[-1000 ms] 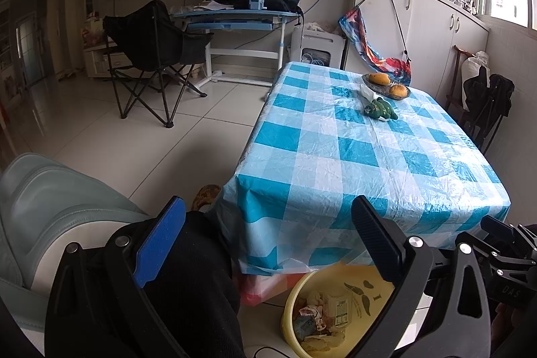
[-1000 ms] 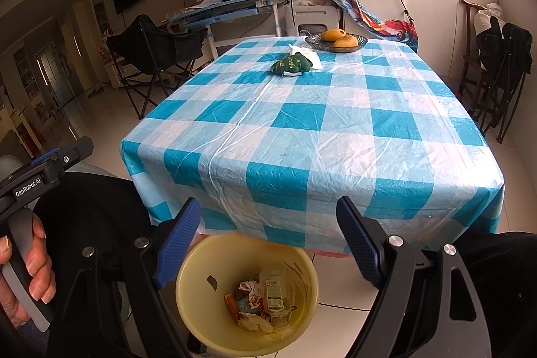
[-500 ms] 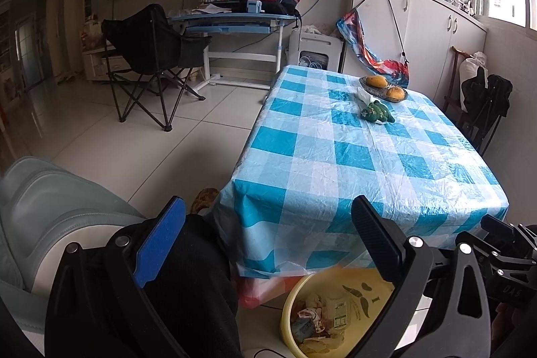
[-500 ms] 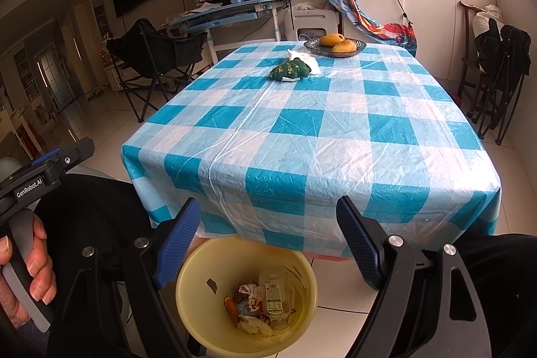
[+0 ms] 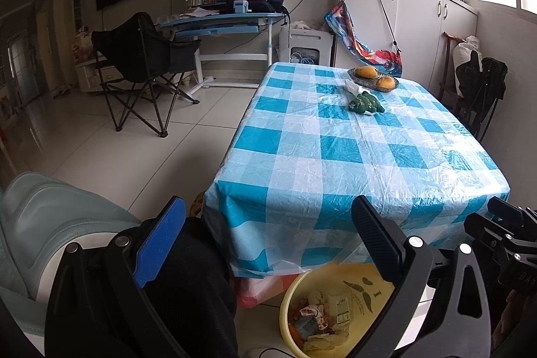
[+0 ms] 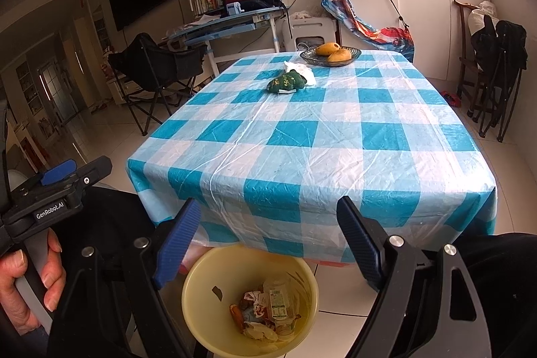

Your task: Collect trash

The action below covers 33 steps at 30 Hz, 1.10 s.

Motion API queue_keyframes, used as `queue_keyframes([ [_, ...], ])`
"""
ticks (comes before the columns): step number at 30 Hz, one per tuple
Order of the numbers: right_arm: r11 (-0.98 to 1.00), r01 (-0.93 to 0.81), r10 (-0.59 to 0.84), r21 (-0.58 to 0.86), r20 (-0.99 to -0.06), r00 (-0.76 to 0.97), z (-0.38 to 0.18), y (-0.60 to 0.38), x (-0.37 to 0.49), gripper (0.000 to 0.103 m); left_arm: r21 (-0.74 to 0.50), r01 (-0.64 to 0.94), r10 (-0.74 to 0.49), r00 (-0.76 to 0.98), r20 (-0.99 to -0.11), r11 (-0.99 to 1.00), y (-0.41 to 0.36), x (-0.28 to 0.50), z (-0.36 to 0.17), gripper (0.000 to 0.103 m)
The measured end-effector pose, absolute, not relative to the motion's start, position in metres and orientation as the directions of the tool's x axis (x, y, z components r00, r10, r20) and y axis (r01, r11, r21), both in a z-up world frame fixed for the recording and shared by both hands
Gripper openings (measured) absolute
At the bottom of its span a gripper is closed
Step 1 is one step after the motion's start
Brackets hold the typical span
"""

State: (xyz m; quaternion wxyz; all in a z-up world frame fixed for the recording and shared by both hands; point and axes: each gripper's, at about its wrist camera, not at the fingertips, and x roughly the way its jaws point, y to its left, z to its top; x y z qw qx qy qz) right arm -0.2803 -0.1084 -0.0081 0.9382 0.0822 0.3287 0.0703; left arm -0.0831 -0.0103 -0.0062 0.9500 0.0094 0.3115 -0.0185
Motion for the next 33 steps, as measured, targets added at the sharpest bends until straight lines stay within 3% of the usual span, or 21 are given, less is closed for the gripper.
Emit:
queue_keyframes([
  [18, 0.964, -0.083, 0.216, 0.254, -0.559, 0.801, 0.000, -0.118, -0.287, 0.083, 0.111, 0.085, 0.000, 0.797, -0.604, 0.990, -0.039, -0.086, -0.012, 0.096],
  [27, 0.962, -0.100, 0.231, 0.252, -0.565, 0.792, 0.002, -0.114, -0.281, 0.084, 0.066, 0.080, -0.025, 0.804, -0.594, 0.995, -0.030, -0.093, -0.010, 0.096],
  [33, 0.961, -0.104, 0.235, 0.255, -0.565, 0.791, 0.014, -0.121, -0.234, 0.087, 0.018, 0.086, -0.059, 0.804, -0.591, 0.996, -0.021, -0.090, -0.010, 0.096],
])
